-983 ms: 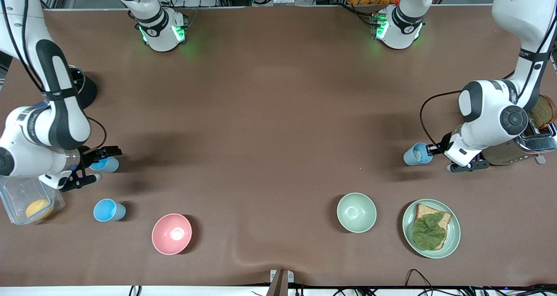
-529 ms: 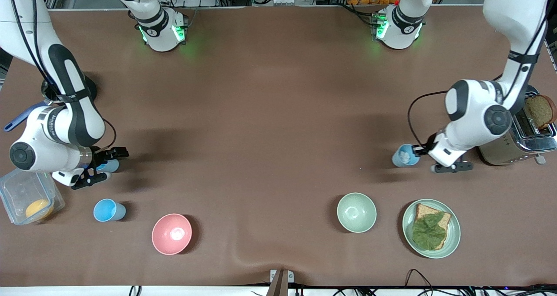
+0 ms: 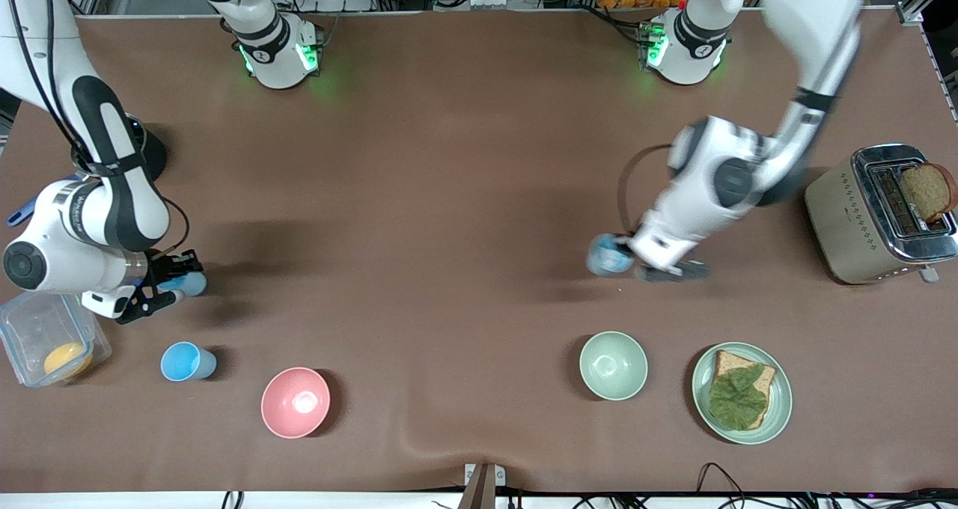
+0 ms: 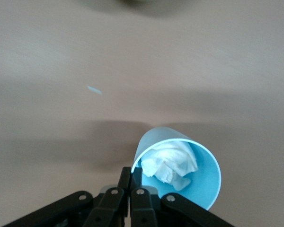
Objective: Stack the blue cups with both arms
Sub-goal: 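Carry the blue cup with the left gripper to mid-table and release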
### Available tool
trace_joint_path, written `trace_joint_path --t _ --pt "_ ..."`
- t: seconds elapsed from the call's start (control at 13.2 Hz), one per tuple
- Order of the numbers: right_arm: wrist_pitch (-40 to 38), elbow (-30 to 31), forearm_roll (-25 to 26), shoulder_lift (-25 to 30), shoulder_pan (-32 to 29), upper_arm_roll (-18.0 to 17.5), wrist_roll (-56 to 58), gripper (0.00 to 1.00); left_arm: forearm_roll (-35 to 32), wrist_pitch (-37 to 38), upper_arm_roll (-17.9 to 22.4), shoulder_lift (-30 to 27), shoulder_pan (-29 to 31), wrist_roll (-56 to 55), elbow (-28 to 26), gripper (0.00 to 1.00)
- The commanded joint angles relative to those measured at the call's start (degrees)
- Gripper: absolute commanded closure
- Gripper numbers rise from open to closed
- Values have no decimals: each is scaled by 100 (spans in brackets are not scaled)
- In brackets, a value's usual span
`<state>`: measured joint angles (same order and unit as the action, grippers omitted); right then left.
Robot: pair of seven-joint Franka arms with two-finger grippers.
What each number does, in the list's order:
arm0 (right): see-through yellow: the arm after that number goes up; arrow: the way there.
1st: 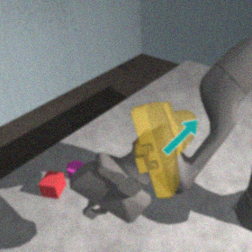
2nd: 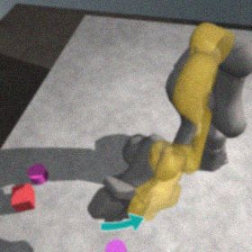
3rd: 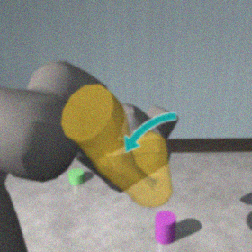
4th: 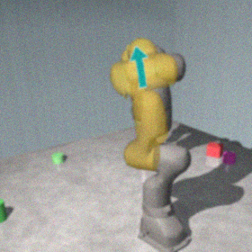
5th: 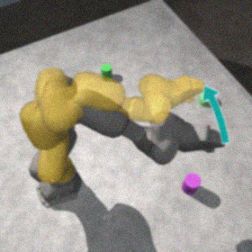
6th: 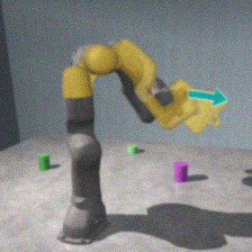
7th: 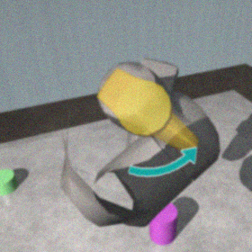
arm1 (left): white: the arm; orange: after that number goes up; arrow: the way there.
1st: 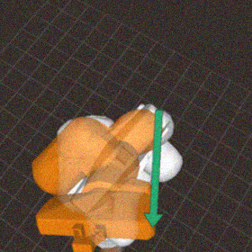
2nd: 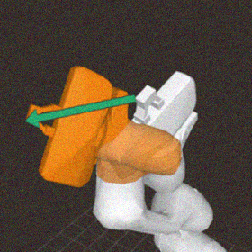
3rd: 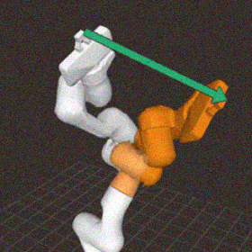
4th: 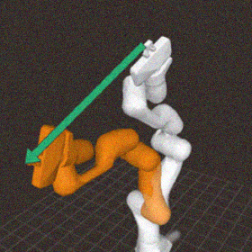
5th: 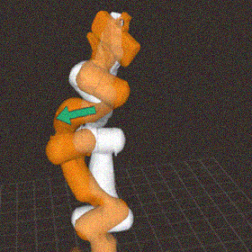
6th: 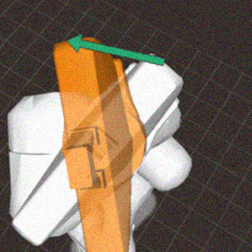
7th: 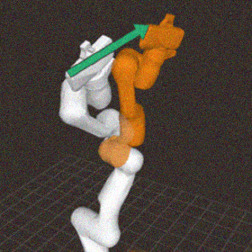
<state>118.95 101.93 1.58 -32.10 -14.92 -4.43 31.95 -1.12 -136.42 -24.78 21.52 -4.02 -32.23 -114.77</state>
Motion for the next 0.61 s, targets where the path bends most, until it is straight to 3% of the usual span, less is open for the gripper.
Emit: trace_joint_path --t 0.0,0.3,0.53 --pt "-73 73 70 81 -47 -76 92 100 42 89 61 159 -781 -966 401 100" --pt "-889 -120 9 476 154 -120 -13 100 -2 89 105 597 -1802 -1821 911 100" --pt "-1548 -165 -35 863 672 -128 -889 100 -790 89 271 1159 -2435 -2750 1552 100"
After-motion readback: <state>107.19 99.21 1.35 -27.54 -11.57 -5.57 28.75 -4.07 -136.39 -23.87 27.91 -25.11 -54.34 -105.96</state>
